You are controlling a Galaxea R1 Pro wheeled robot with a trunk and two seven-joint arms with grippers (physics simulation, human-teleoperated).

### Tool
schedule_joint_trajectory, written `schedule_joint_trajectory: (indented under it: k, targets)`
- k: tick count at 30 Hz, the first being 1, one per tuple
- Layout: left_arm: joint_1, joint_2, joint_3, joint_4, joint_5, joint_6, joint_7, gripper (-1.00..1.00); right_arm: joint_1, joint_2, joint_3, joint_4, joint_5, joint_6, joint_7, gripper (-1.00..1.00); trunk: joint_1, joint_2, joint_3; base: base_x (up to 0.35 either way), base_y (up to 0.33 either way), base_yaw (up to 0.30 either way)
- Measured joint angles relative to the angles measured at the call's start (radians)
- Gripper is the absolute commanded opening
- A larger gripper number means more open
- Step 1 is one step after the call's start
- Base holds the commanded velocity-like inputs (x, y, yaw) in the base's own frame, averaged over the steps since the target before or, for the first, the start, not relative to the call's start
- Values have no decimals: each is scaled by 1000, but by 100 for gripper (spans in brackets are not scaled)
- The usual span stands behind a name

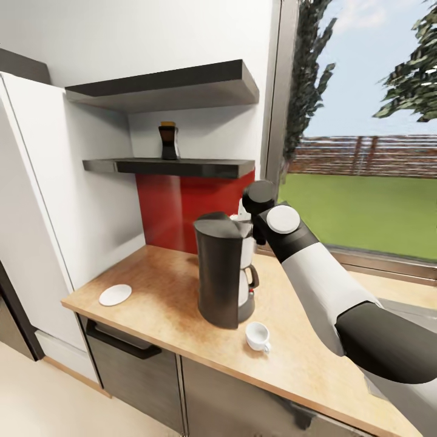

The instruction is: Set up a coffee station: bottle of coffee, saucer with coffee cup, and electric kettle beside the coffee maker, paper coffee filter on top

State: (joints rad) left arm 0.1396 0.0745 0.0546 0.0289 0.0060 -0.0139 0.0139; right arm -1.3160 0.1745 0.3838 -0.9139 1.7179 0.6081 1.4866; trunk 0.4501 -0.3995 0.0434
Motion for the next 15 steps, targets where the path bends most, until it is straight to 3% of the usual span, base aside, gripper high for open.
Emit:
schedule_joint_trajectory:
  k: [5, 15]
  targets:
    - [0, 1, 2, 0, 4, 1, 0, 100, 0, 0, 0, 0, 0, 0, 0, 100, 0, 0, 0, -162, -241, 0]
    - [0, 1, 4, 0, 4, 1, 0, 100, 0, 0, -1, 0, 0, 0, 0, 100, 0, 0, 0, -11, -280, 0]
